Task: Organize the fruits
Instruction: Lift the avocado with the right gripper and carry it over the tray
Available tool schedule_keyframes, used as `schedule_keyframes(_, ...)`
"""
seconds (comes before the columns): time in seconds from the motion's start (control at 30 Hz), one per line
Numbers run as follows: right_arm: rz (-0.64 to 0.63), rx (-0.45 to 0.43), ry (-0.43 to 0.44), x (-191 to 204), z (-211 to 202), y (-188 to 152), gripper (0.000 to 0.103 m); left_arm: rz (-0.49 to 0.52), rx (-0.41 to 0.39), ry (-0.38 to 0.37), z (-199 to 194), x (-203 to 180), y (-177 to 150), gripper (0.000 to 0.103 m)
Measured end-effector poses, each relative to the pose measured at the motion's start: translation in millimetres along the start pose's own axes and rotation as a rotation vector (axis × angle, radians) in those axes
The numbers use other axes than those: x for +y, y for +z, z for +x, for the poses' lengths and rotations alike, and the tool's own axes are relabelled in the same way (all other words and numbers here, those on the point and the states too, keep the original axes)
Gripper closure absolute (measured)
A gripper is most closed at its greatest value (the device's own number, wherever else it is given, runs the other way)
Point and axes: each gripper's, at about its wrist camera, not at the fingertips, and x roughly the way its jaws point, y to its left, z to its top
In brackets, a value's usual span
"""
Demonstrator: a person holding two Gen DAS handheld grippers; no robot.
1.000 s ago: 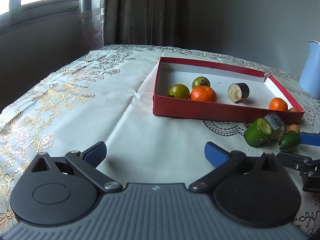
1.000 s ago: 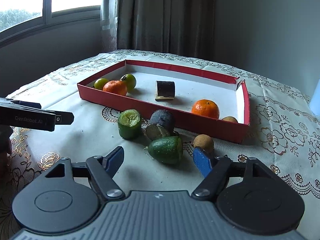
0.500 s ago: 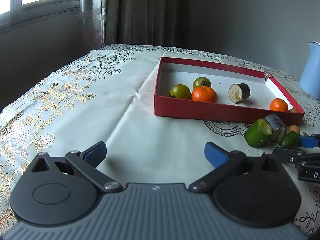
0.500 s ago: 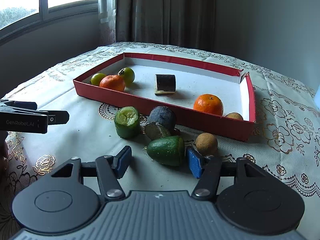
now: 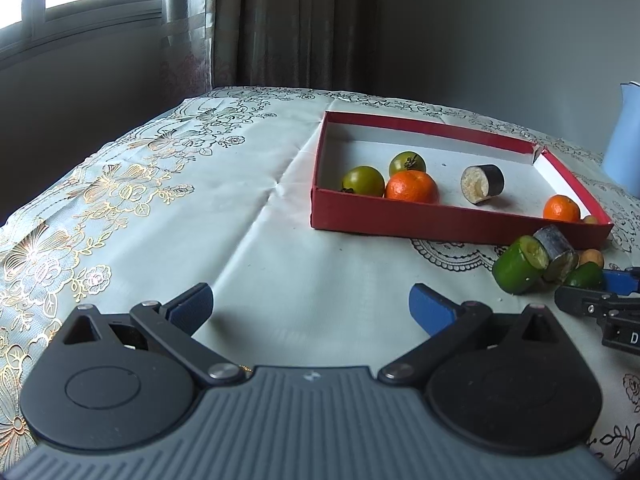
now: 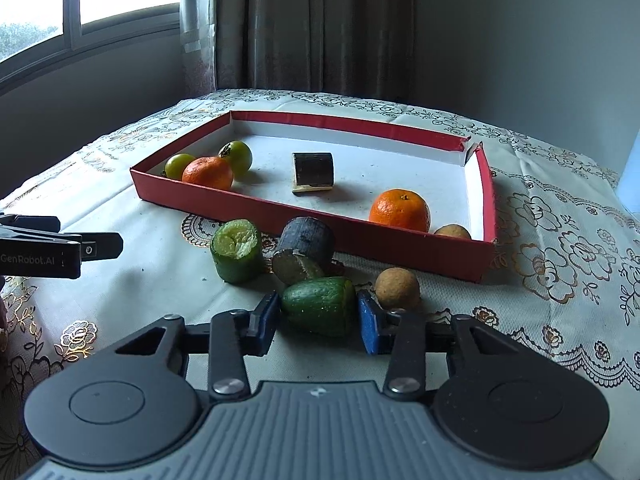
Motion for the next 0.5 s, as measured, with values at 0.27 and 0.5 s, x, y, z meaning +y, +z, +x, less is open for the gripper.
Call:
schedule_keyframes(0.27, 0.000, 0.000, -0.001, -0.1, 0.1, 0.0, 0.063, -0.001, 0.008, 0.004, 1.4, -0.5, 0.3, 0.000)
schedule_keyframes(0.5, -0.029, -0.008, -0.026, 5.3, -1.3, -1.0, 0.063, 0.000, 0.015, 0.009, 2.1, -0.7, 0.0, 0.000)
